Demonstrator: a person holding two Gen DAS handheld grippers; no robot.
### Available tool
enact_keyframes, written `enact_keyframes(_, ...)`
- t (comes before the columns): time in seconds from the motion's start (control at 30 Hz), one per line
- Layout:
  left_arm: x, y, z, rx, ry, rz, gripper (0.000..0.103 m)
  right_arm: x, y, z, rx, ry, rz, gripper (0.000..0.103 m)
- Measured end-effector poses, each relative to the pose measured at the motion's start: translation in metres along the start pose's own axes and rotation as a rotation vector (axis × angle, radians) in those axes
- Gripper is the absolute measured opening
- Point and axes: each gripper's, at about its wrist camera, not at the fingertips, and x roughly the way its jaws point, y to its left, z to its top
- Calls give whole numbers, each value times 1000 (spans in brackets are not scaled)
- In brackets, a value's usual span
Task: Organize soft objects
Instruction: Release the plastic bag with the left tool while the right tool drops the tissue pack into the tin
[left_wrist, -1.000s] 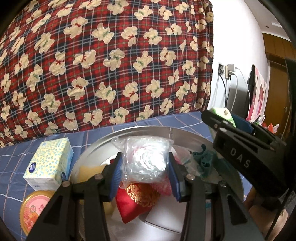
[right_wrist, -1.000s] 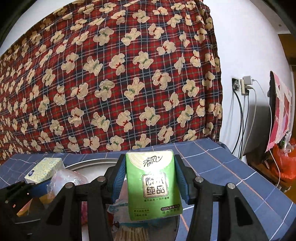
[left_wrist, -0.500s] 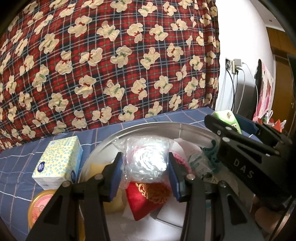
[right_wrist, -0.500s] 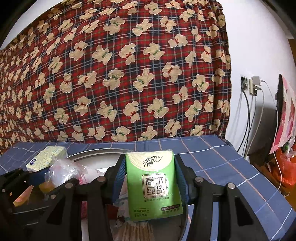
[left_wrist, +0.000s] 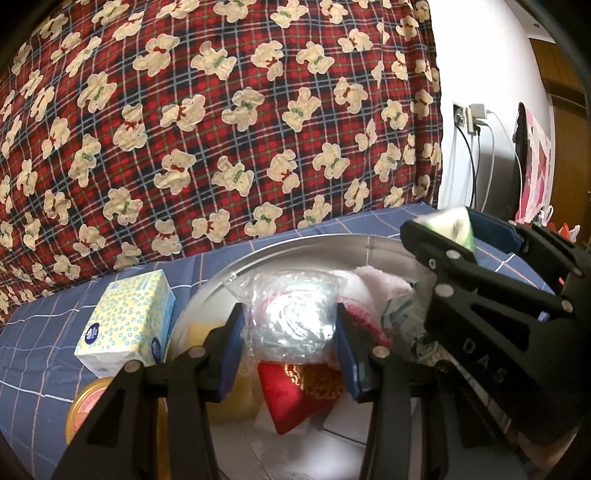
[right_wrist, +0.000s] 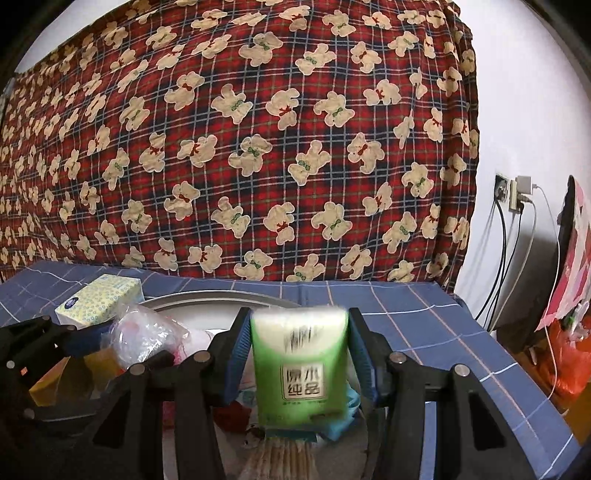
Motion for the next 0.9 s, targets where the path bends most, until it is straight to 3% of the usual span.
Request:
enact_keyframes(0.17, 0, 0, 0, -1, 4, -3, 45, 3, -4, 0, 18, 13, 30, 58)
enact_keyframes(0.2, 0, 0, 1, -3, 2, -3, 45, 3, -5, 0, 28, 15, 39, 61)
enact_keyframes(0.27, 1, -1, -1, -5, 3, -8, 47, 1, -11, 0, 67, 7, 61, 78)
enact_keyframes(0.37, 2, -2, -4, -7, 13, -24, 64, -4, -20, -1, 127, -16, 88, 87)
enact_keyframes(0.4, 0, -1, -5, -14, 12, -28, 69, -5, -23, -1, 146, -21, 96, 87)
enact_keyframes(0.47, -5, -1, -5, -24, -4, -35, 90, -8, -27, -1, 172, -37, 97, 87)
enact_keyframes(0.57, -15, -2, -5, -21, -44, -29, 102, -18, -36, -1, 226, -94, 109, 87)
enact_keyframes(0.9, -31, 5, -7, -24, -108, 0, 102, -31, -56, -7, 350, -157, 78, 89)
